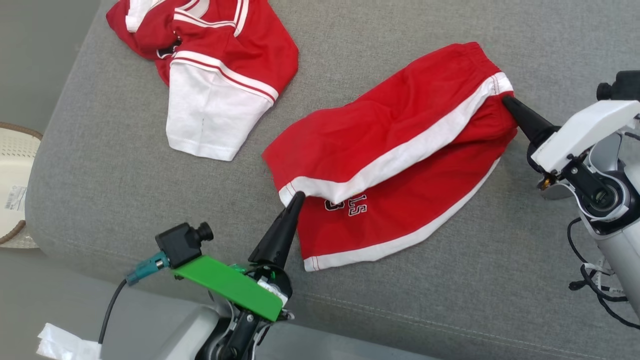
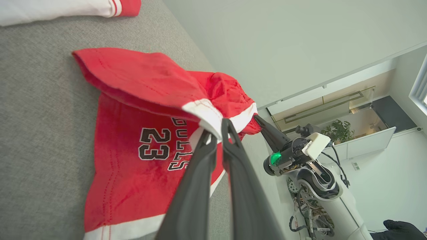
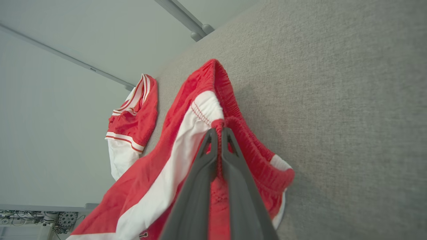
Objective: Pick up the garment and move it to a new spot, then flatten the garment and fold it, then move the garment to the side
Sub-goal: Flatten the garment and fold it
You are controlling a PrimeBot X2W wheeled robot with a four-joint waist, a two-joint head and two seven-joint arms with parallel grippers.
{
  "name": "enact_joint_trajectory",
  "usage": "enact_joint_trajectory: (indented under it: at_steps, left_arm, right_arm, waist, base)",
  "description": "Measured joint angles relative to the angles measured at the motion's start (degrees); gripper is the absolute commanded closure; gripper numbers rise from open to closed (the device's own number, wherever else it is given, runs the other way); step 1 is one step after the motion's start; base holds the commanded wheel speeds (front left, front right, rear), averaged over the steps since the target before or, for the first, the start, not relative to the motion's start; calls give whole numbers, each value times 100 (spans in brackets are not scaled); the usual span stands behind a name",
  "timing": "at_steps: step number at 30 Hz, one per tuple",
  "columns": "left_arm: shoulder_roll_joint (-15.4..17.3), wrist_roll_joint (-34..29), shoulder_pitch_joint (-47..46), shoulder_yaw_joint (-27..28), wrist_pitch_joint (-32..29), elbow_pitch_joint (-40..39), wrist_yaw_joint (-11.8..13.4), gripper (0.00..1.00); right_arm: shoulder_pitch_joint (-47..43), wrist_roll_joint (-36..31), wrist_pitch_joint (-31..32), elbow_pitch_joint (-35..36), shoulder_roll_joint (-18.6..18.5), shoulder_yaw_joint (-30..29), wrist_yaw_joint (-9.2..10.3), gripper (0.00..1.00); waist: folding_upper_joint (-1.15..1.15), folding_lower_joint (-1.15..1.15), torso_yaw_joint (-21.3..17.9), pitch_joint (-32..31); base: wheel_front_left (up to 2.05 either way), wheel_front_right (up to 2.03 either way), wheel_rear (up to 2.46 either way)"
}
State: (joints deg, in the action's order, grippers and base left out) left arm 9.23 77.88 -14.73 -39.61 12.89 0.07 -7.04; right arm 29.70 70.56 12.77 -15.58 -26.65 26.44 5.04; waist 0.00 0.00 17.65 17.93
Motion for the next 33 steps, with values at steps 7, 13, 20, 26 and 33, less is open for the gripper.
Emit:
enact_joint_trajectory:
  at_steps: [7, 13, 20, 26, 33]
  left_arm:
    - [71, -15, 358, -331, 20, -8, 0, 91]
    - [77, -43, 547, -533, -26, -29, 0, 89]
    - [77, -101, 558, -524, -24, -31, 0, 91]
    - [101, -142, 558, -467, -21, -77, 0, 92]
    - [135, -142, 567, -598, -109, 1, 0, 75]
  right_arm:
    - [-403, 34, -224, 34, -144, -159, -47, 100]
    - [-588, 45, -322, 46, -267, -213, -48, 100]
    - [-712, 44, -430, 151, -288, -214, -99, 100]
    - [-806, -62, -579, 236, -337, -214, -201, 100]
    - [-805, -114, -567, 544, -345, -78, -259, 100]
  waist:
    - [0, 0, -108, -129]
    - [0, 0, -138, -160]
    - [0, 0, -92, -170]
    - [0, 0, -66, -257]
    - [0, 0, -82, -328]
  base:
    - [0, 0, 0]
    - [0, 0, 0]
    - [0, 0, 0]
    - [0, 0, 0]
    - [0, 0, 0]
